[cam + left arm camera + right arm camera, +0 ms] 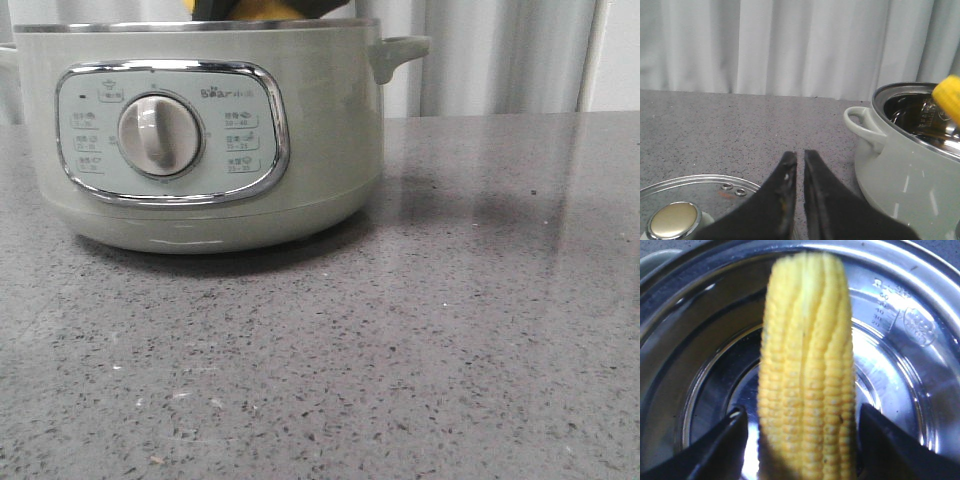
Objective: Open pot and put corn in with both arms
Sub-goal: 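Lift the corn cob with the right gripper over the open pot, then lower the corn into the pot and open the right gripper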
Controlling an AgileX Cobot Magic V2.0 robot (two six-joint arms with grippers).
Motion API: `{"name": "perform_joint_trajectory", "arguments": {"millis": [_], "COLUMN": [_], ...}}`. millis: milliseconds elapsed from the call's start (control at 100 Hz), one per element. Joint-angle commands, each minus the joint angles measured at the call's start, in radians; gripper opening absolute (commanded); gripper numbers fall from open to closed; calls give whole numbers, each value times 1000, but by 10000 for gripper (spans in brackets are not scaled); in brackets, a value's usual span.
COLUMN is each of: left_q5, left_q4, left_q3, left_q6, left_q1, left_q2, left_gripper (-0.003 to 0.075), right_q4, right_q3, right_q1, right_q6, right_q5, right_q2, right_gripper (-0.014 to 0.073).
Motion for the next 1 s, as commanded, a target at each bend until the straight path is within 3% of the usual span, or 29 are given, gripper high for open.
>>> {"name": "perform_joint_trajectory", "arguments": {"millis": [0,240,530,700,990], "left_q5": [-63,-29,-18,-13,-13], "left_q4": [-10,-10,-10,-10,-10], "left_q3": [-33,-33,-33,-33,-33], "left_q6": [-4,-4,-2,0,0], "left_q1": [-8,-8,-8,-8,-8], "left_q2": [7,7,7,7,7], "left_gripper": [-20,-20,-20,-20,-20], "right_q4": [5,1,-151,-246,-267], "right_q3": [-39,-39,-19,140,659], "right_q1": [0,0,0,0,-2], "right_q6": [-13,-13,-13,-13,-13], "right_q5": [-52,-48,2,-53,-394], "right_q2": [-44,-111,-305,-466,-860], "right_gripper": [464,432,-75,-66,-66]}}
